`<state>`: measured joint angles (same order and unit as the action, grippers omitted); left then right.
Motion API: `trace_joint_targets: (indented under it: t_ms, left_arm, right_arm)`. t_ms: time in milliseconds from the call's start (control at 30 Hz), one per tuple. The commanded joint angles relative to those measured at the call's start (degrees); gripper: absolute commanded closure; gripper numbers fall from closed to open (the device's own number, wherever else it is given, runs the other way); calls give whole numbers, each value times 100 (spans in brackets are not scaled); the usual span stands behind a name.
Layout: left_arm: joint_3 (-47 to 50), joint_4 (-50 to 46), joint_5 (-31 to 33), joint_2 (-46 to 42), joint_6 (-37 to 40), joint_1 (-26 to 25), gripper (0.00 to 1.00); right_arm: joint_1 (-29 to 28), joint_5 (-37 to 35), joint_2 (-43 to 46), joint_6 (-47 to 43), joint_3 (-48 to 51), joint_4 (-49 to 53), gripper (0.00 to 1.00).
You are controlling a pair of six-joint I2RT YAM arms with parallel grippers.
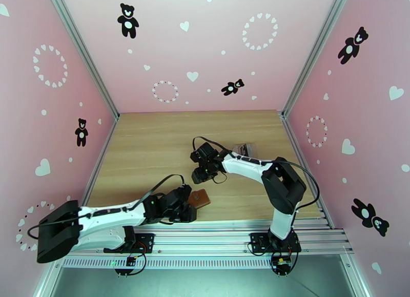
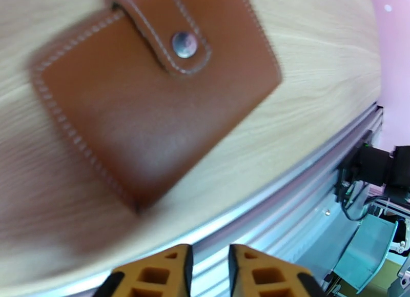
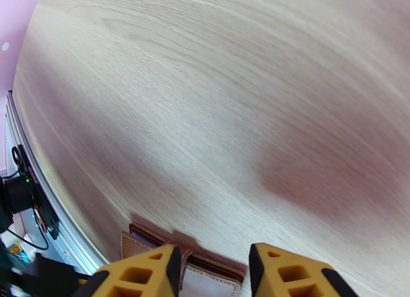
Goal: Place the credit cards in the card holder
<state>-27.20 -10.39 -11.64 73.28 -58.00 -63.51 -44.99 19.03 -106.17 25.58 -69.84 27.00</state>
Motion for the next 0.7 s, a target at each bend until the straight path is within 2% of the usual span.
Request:
trace_joint_targets:
  t_ms: [0, 167, 433, 667]
  left_arm:
    - [-336, 292, 72, 419, 50, -48, 75]
    - [-529, 3, 414, 833, 110, 79, 75]
    - [-658, -753, 1009, 776, 300, 815, 77]
    - [-826, -742, 805, 916, 603, 1340, 76]
  right_arm:
    - [-15, 202, -115, 103, -27, -67, 60]
    - [-12, 207, -107, 186, 157, -133, 61]
    - [34, 112, -7, 279, 611, -209, 61]
    - [26, 24, 594, 582, 1425, -570, 61]
